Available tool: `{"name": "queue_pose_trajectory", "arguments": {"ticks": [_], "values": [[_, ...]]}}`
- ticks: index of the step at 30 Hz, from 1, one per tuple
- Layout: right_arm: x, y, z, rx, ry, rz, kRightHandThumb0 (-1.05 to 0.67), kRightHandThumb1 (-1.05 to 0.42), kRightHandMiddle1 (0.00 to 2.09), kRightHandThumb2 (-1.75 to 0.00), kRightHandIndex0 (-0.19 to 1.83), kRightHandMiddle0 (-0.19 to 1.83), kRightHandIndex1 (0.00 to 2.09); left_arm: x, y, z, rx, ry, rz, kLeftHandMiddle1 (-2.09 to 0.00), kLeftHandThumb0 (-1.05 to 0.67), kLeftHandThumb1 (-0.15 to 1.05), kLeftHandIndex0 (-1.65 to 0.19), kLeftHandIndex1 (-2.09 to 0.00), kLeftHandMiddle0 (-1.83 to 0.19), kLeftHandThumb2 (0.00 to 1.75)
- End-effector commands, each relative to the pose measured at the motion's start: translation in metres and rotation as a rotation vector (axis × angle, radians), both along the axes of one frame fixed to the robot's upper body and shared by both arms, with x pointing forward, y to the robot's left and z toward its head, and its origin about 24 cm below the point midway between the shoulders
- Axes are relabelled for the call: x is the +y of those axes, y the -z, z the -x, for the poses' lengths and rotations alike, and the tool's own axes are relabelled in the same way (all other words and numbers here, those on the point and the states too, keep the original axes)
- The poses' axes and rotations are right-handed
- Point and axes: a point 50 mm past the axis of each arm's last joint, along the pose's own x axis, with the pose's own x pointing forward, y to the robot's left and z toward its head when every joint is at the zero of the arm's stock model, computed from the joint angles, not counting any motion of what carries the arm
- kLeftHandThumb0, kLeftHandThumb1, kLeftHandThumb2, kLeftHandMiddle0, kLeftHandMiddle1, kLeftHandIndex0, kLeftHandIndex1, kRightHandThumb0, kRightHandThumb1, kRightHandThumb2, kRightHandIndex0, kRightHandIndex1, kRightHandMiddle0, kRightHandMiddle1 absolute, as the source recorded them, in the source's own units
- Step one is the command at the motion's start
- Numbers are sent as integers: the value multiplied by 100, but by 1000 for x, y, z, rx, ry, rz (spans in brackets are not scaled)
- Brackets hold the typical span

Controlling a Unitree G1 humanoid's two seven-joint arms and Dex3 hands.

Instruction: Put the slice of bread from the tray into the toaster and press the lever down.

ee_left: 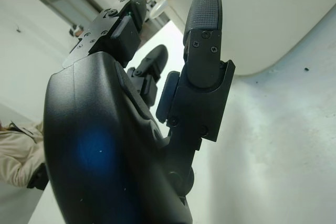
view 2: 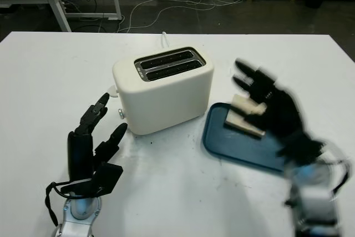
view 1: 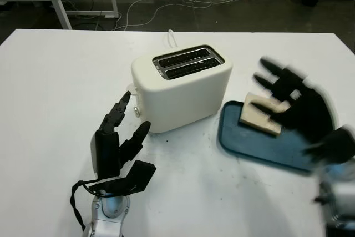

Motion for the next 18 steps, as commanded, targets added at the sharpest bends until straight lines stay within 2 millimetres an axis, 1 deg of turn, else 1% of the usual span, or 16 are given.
{"name": "queue_pose_trajectory", "arguments": {"ticks": [1,3,4,6,7,10,13,15,18], "values": [[-13,-26,-14,-15,50,100,-23,-78,6,0,78,66,9,-1,-1,0,-2,-3,-3,-38,-64,92,-48,0,-45,28],[-24,-42,-28,6,104,201,-25,-75,5,0,83,70,8,-1,-1,0,-4,0,-3,-38,-65,92,-48,0,-45,28],[-29,-47,-35,27,122,247,-30,-75,4,0,84,71,6,-1,-1,0,-5,2,0,-37,-65,92,-48,0,-45,28],[-39,-57,-49,75,158,324,-34,-75,3,0,84,71,5,-1,-1,1,-6,3,4,-36,-63,92,-47,0,-45,28],[-44,-59,-55,98,179,342,-41,-75,2,0,85,72,4,-1,-1,1,-7,1,5,-36,-62,92,-47,0,-44,27],[-56,-63,-75,150,231,431,-55,-75,2,-1,89,76,3,0,-2,1,-5,-6,5,-35,-61,92,-48,0,-45,27],[-61,-66,-91,224,230,526,-64,-78,1,-1,89,76,1,1,-2,2,-3,-9,7,-34,-62,92,-48,0,-45,27],[-62,-64,-100,291,229,588,-67,-80,0,-1,87,75,0,1,-2,1,-6,-8,1,-34,-62,92,-48,0,-46,28],[-60,-57,-113,397,226,674,-63,-80,0,-1,80,67,0,2,-2,1,-7,-6,2,-33,-60,92,-47,0,-46,27]]}}
